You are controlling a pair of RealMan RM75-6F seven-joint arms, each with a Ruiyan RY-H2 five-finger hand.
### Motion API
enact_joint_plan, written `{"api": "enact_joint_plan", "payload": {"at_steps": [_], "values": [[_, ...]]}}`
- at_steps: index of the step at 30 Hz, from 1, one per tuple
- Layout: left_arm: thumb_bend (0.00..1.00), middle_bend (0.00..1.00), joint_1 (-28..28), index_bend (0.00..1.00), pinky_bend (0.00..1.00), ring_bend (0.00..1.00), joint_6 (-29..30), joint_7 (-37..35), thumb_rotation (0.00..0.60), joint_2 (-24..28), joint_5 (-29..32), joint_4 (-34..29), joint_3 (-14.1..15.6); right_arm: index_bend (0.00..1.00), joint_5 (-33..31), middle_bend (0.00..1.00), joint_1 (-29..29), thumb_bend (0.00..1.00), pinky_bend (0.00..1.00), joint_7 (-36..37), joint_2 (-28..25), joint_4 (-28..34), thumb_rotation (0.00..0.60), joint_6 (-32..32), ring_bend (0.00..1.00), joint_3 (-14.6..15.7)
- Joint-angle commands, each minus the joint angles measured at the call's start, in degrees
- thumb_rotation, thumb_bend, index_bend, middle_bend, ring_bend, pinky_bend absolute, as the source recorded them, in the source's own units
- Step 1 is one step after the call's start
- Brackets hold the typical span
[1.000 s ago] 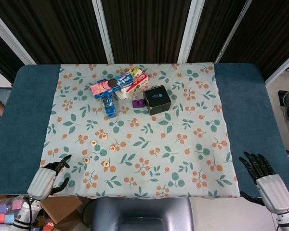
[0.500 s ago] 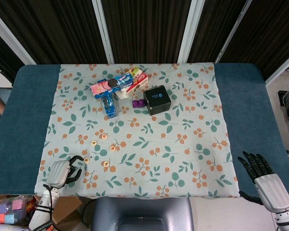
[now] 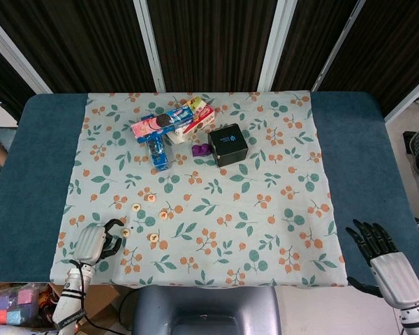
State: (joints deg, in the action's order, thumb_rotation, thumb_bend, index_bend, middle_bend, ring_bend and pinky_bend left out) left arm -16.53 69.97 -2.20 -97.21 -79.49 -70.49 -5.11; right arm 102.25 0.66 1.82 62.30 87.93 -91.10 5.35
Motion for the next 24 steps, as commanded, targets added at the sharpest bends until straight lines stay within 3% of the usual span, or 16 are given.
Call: {"api": "enact_joint_plan", "payload": {"at_steps": [1,24], "values": [[0.42,1.0,-0.15,0.38,1.0,1.0,-0.19,0.26,0.6,-0.3,0.23,0.28,-0.01,0.0,0.0,0.0,-0.01,0.14,0.0,0.03,-0.02,-0.02,0.6,-0.01,0.0,0.01],[0.41,1.0,-1.33,0.42,1.0,1.0,-1.71,1.46,0.6,-2.19,1.96,2.17,-0.29,0.0,-0.18,0.0,-0.13,0.14,0.0,0.45,-0.15,-0.06,0.6,-0.34,0.0,-0.18]]}}
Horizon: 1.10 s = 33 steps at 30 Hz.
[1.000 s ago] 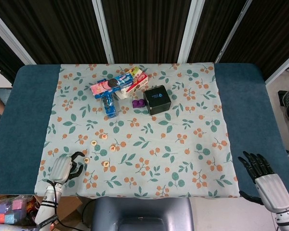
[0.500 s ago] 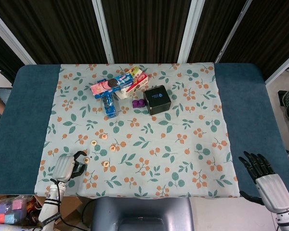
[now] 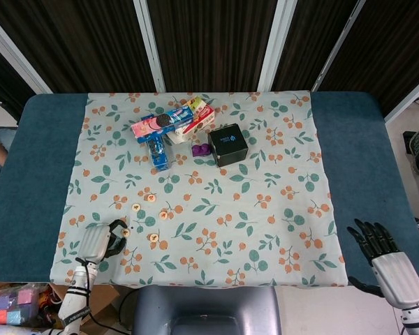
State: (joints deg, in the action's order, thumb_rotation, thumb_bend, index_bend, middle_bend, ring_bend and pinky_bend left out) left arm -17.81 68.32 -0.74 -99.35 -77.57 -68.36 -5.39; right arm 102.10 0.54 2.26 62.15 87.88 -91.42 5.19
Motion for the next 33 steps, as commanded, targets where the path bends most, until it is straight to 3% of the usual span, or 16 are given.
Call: {"api": "enact_joint_plan", "payload": {"at_steps": [1,21,33], "values": [[0.41,1.0,-0.1,0.42,1.0,1.0,-0.11,0.08,0.6,-0.1,0.06,0.14,0.01,0.0,-0.05,0.0,-0.02,0.14,0.0,0.02,0.0,-0.01,0.6,-0.01,0.0,-0.03],[0.41,1.0,-0.83,0.5,1.0,1.0,0.34,-0.08,0.6,-0.56,0.14,-0.11,-0.56,0.0,-0.08,0.0,-0.08,0.14,0.0,-0.11,0.04,-0.05,0.6,-0.06,0.0,-0.09],[0.41,1.0,-6.22,0.5,1.0,1.0,-2.6,2.55,0.6,-2.96,5.14,-0.16,-7.83,0.0,-0.28,0.0,-0.03,0.14,0.0,-0.12,0.04,-0.04,0.6,0.08,0.0,-0.21]]}}
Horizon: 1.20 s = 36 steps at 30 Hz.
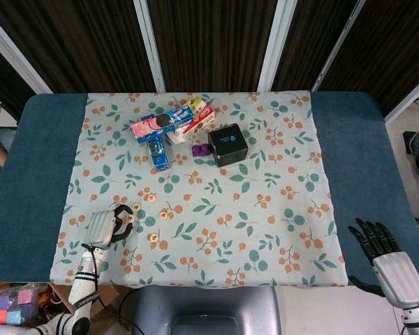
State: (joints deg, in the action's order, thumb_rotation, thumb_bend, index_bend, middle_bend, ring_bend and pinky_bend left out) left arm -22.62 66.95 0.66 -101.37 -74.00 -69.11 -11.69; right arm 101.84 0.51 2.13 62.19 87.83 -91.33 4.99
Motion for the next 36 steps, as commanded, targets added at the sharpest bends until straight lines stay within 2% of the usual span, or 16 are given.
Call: {"api": "enact_joint_plan", "payload": {"at_steps": [1,5,14,36], "values": [[0.41,1.0,-1.89,0.49,1.0,1.0,-1.51,1.52,0.6,-1.28,2.11,0.9,-2.09,0.0,-0.04,0.0,-0.01,0.14,0.0,0.03,-0.01,0.01,0.6,-0.03,0.0,-0.02],[0.41,1.0,-3.71,0.49,1.0,1.0,-3.18,2.77,0.6,-2.56,4.54,2.05,-3.83,0.0,-0.3,0.0,-0.02,0.14,0.0,0.06,-0.01,-0.01,0.6,-0.02,0.0,-0.16],[0.41,1.0,-6.23,0.48,1.0,1.0,-5.44,5.21,0.6,-4.34,7.92,5.36,-5.12,0.0,-0.32,0.0,-0.17,0.14,0.0,0.18,-0.05,0.0,0.6,-0.35,0.0,-0.22],[0.41,1.0,-7.1,0.43,1.0,1.0,-6.07,6.74,0.6,-3.97,9.71,6.12,-4.04,0.0,-0.51,0.0,-0.25,0.14,0.0,0.26,-0.1,0.05,0.6,-0.37,0.0,-0.34]]}}
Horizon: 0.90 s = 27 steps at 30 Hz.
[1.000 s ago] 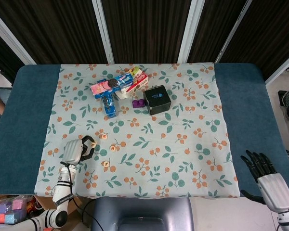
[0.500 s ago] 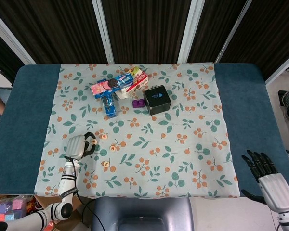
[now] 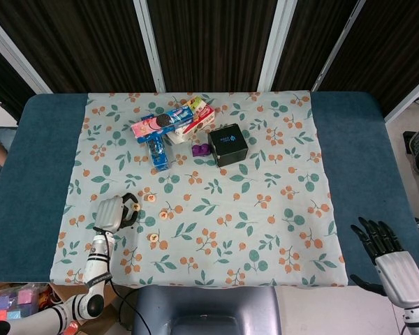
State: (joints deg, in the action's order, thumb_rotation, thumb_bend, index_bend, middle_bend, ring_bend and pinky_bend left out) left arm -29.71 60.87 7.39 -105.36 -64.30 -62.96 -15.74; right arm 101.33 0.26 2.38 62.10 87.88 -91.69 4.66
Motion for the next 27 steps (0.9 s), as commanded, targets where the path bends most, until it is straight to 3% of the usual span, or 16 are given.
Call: {"api": "enact_joint_plan", "payload": {"at_steps": [1,17,27], "values": [[0.41,1.0,-0.02,0.42,1.0,1.0,0.03,0.03,0.6,0.03,0.0,-0.04,0.02,0.0,0.0,0.0,0.0,0.14,0.0,0.01,0.0,0.0,0.6,0.0,0.0,0.0],[0.41,1.0,-0.21,0.35,1.0,1.0,2.38,-1.94,0.6,2.11,-2.18,-4.85,0.07,0.0,0.06,0.0,-0.09,0.14,0.0,-0.15,0.05,0.0,0.6,-0.08,0.0,-0.01],[0.4,1.0,-4.28,0.35,1.0,1.0,0.99,7.41,0.6,0.04,2.63,-4.72,-2.63,0.0,0.24,0.0,-0.05,0.14,0.0,0.63,-0.3,-0.09,0.6,-0.18,0.0,0.09]]}}
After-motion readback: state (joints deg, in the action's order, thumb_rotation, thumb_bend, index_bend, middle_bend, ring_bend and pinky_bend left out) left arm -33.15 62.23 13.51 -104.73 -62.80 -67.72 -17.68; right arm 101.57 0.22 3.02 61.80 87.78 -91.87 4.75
